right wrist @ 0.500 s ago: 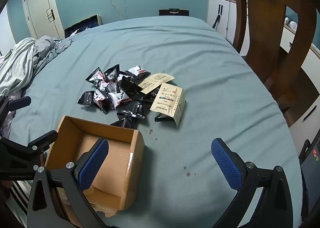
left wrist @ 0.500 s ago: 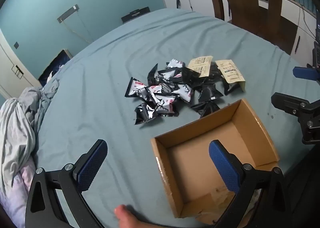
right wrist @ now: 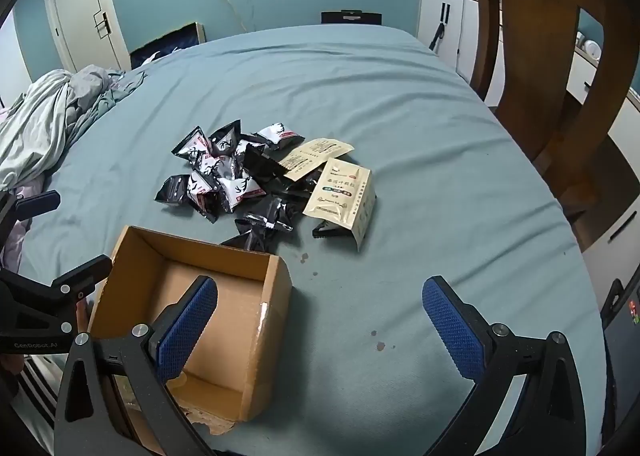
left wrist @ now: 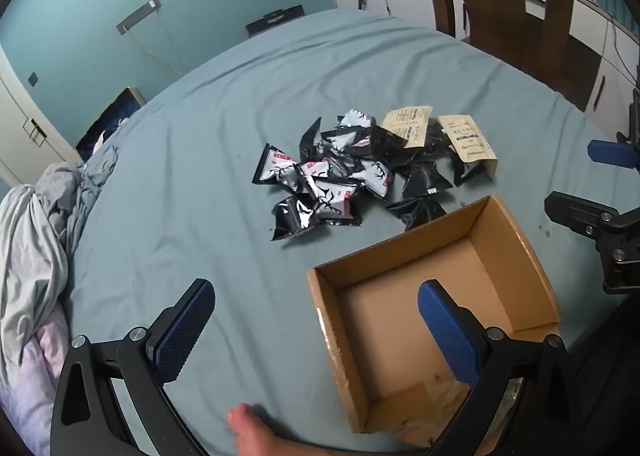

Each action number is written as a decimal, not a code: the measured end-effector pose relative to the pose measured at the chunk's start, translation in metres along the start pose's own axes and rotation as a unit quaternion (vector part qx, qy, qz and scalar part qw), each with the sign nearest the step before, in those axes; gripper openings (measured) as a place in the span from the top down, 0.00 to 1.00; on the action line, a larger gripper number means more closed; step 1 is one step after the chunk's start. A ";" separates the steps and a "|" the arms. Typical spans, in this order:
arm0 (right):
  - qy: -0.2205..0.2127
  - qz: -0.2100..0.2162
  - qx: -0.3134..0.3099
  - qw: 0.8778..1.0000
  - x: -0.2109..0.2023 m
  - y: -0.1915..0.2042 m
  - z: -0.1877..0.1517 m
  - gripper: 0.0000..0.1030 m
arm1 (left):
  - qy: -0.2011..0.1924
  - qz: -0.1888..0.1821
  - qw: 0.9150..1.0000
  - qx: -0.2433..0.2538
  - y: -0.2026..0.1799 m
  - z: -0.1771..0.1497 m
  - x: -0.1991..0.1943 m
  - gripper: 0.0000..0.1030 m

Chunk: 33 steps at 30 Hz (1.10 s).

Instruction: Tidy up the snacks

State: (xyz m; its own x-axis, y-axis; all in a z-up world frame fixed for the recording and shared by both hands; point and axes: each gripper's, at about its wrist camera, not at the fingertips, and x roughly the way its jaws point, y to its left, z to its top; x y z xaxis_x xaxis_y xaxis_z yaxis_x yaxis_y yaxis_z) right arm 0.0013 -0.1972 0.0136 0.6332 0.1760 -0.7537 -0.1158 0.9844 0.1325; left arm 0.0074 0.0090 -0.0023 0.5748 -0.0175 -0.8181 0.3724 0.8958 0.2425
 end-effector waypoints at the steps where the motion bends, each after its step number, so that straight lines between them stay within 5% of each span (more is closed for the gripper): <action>1: 0.001 0.000 0.000 1.000 0.001 0.000 0.000 0.00 | 0.001 0.000 1.000 0.001 0.000 0.000 0.000 0.00; 33: 0.010 -0.003 -0.015 1.000 0.004 0.005 0.001 0.00 | 0.013 0.006 1.000 0.003 -0.002 -0.005 0.006 0.00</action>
State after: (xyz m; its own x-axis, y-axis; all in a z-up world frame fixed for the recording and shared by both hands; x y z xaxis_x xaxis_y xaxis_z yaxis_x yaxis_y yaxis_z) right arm 0.0035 -0.1918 0.0118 0.6179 0.1699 -0.7677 -0.1352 0.9848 0.1091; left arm 0.0058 0.0096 -0.0102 0.5599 0.0057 -0.8285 0.3702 0.8929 0.2563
